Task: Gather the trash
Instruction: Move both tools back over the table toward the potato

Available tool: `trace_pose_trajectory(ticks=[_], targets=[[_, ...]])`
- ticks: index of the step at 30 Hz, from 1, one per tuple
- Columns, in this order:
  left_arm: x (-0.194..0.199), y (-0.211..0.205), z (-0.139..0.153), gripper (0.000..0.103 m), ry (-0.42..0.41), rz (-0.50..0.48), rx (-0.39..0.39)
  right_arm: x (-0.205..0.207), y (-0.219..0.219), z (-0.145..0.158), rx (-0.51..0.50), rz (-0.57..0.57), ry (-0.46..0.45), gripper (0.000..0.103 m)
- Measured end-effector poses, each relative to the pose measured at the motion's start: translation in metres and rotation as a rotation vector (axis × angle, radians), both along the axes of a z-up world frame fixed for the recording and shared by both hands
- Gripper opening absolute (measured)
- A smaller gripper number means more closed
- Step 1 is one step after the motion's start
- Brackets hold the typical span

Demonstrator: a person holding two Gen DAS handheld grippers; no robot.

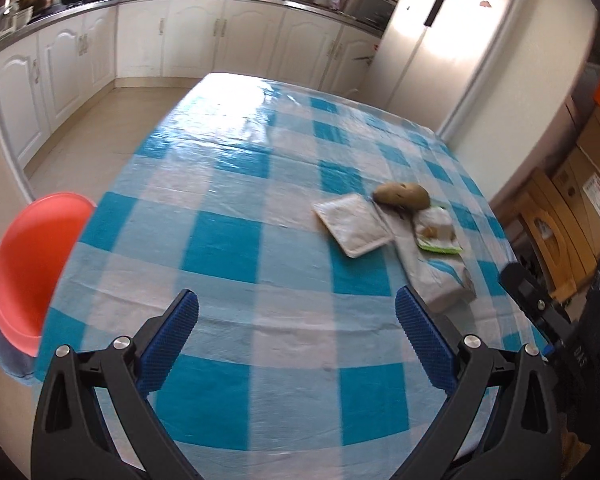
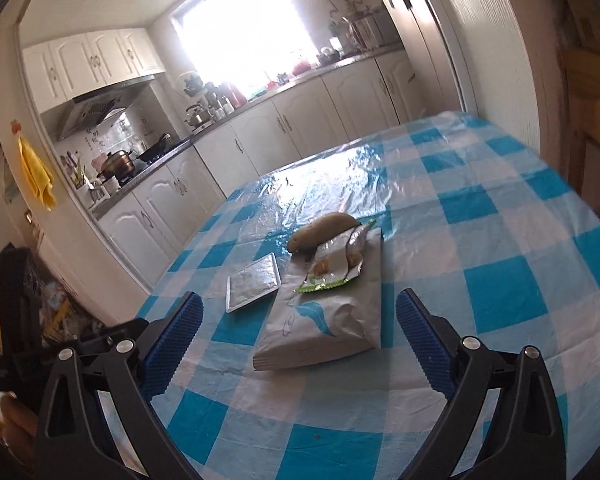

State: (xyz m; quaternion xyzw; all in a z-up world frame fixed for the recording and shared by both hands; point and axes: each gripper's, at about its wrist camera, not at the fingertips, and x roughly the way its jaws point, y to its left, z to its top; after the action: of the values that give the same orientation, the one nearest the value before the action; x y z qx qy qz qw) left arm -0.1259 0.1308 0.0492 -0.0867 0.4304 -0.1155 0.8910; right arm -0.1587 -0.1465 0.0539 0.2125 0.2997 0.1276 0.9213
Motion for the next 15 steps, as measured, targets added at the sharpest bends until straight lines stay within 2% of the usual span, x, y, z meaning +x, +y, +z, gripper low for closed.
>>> trace_pose_trajectory(ticks=[5, 9, 15], targets=[[-0.002, -0.026, -0.006, 0.099, 0.013, -0.068, 0.052, 0.004, -0.015, -0.006, 0.052, -0.027, 0.051, 0.096], [-0.001, -0.039, -0.007, 0.099, 0.02, -0.108, 0.048, 0.006, -0.032, -0.01, 0.101, -0.068, 0.092, 0.096], [0.003, -0.07, -0.012, 0.099, 0.043, -0.187, 0.034, 0.003, -0.065, -0.015, 0.156, -0.188, 0.126, 0.096]])
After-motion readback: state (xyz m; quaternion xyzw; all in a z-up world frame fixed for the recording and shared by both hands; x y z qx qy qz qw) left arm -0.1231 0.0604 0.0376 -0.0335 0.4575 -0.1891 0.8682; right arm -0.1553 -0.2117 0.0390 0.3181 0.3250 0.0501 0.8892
